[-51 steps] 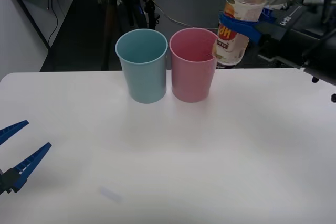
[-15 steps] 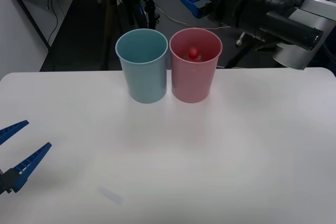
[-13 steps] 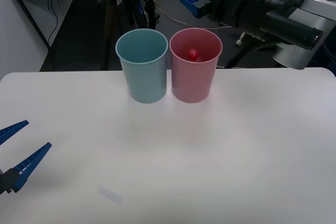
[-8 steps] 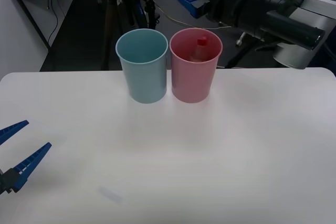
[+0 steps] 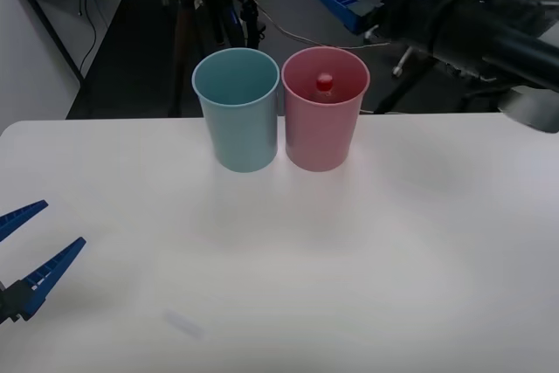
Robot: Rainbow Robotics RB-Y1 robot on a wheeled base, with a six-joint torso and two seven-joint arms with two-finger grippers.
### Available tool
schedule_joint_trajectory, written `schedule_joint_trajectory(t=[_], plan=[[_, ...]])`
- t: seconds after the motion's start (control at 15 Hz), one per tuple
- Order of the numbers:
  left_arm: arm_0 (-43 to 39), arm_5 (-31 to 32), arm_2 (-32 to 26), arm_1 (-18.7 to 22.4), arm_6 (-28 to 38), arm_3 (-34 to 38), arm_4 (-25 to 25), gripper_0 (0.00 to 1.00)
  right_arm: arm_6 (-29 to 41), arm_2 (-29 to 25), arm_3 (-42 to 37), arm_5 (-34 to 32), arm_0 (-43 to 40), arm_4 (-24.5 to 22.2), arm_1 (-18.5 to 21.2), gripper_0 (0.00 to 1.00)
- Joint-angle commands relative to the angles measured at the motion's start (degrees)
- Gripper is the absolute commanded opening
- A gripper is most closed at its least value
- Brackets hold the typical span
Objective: Grasp the object on the table and drop it into the matching bin: aluminum can to the light blue bin, PET bottle to the pink bin.
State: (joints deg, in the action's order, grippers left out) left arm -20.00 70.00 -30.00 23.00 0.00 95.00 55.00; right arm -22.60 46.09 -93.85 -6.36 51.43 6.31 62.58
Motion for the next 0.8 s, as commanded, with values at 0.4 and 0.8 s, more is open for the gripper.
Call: schedule_joint_trajectory(t=[0.4, 0.8], plan=[[0.0, 0.0, 0.0, 0.0, 0.0, 0.0, 0.0, 1.00, 0.7, -17.0, -14.4, -1.3, -20.5, -3.9, 7.2, 1.00], [0.0, 0.0, 0.0, 0.0, 0.0, 0.0, 0.0, 1.00, 1.1, -30.3, -22.4, -2.0, -36.6, -7.8, 7.8, 1.00]])
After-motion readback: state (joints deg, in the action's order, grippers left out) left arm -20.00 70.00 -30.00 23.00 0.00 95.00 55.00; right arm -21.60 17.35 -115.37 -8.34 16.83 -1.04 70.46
